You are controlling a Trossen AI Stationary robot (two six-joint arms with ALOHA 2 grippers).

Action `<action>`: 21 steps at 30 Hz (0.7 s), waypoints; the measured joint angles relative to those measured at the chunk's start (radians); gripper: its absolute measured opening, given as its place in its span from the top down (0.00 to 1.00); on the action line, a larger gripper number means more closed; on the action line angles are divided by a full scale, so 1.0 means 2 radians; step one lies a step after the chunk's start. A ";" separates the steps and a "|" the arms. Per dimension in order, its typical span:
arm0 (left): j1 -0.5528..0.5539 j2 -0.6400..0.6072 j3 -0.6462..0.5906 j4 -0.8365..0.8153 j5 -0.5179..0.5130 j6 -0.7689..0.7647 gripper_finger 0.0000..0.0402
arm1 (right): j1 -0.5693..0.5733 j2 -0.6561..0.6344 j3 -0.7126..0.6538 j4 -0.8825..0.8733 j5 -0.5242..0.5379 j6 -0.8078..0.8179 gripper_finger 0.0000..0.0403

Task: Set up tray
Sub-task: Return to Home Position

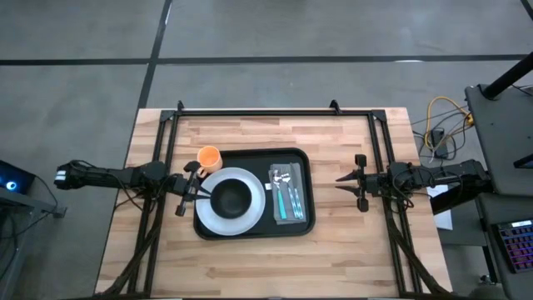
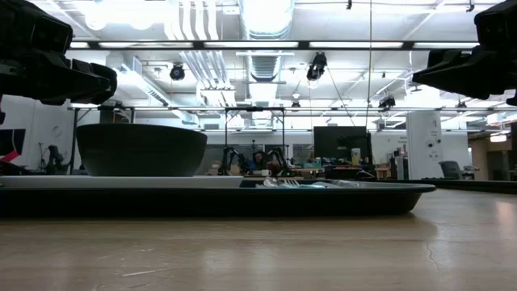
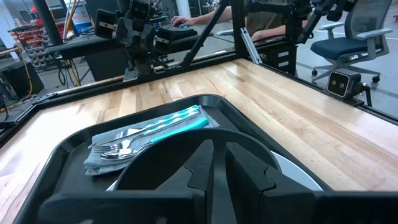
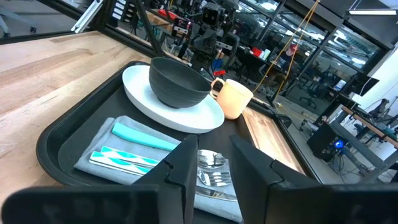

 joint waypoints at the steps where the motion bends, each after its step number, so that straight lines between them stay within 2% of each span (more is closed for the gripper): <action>1: 0.000 0.000 0.000 0.000 0.000 0.000 0.94 | 0.000 0.000 0.000 0.000 0.000 0.000 0.81; 9: 0.000 0.000 0.000 0.000 0.000 0.000 0.94 | 0.000 0.000 0.000 0.000 0.000 0.000 0.83; 21: 0.000 0.000 0.000 0.000 0.000 0.000 0.94 | 0.000 0.000 0.000 0.000 0.000 0.000 0.79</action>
